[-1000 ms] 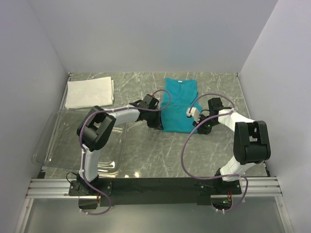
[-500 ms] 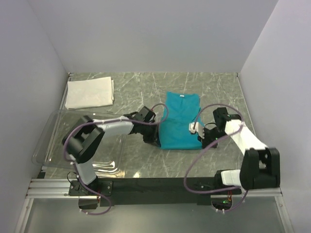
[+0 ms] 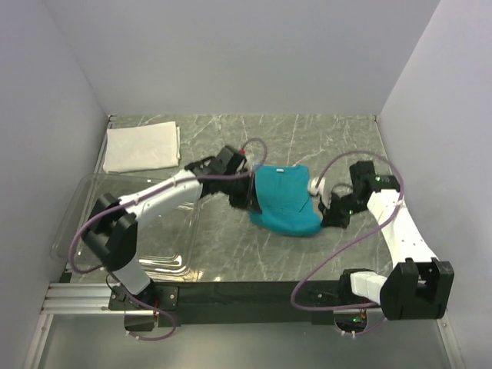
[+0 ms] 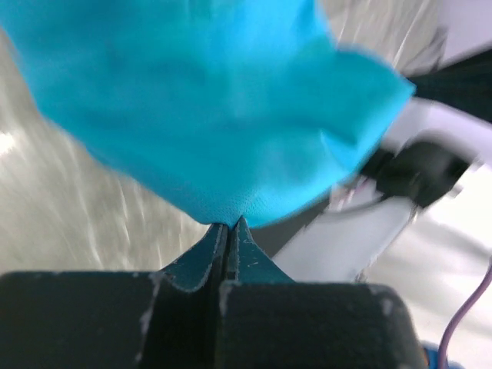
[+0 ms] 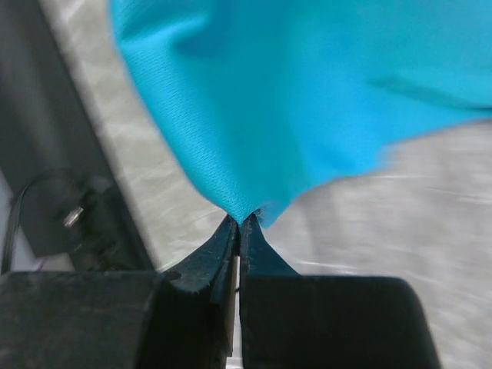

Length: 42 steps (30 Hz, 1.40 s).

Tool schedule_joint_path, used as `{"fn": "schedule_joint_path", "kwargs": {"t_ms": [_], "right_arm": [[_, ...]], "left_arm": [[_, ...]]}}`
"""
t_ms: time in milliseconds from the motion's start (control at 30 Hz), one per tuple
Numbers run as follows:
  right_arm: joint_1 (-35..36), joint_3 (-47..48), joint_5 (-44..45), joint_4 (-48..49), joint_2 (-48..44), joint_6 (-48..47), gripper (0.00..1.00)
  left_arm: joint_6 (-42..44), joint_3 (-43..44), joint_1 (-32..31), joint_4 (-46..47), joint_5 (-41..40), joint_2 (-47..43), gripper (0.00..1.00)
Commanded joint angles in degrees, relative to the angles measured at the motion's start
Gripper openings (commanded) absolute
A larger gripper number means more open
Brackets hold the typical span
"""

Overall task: Fold and stack the t-shirts
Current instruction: Fold the tshirt

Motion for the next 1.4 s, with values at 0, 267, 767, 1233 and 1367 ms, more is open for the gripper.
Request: {"fn": "schedule_joint_path", "kwargs": {"t_ms": [0, 267, 767, 1233, 1367], "right_arm": [[-2.2, 9.6, -3.7, 7.4, 3.8, 11.4, 0.00], [-2.8, 21.4, -2.3, 22.0, 20.7, 25.4, 0.00], [-2.7, 23.4, 8.3, 44.6, 33.2, 44.0, 0.00], [1.4, 25.8, 20.3, 53.3, 39.3, 56.0, 0.21], [1.4, 26.8, 29.2, 54.4, 39.0, 63.0, 0.66]], "left_arm": [[4.6, 10.8, 4.7, -2.4, -1.2, 5.0, 0.00], [6.2, 30.6, 11.9, -1.2, 1.7, 23.5, 0.00], [1.3, 41.8, 17.6, 5.2, 5.4, 38.9, 0.01], [-4.8, 46.5, 18.0, 9.7, -3.9, 43.1, 0.37], [-1.2, 48.7, 18.1, 6.9, -12.9, 40.8, 0.58]]}}
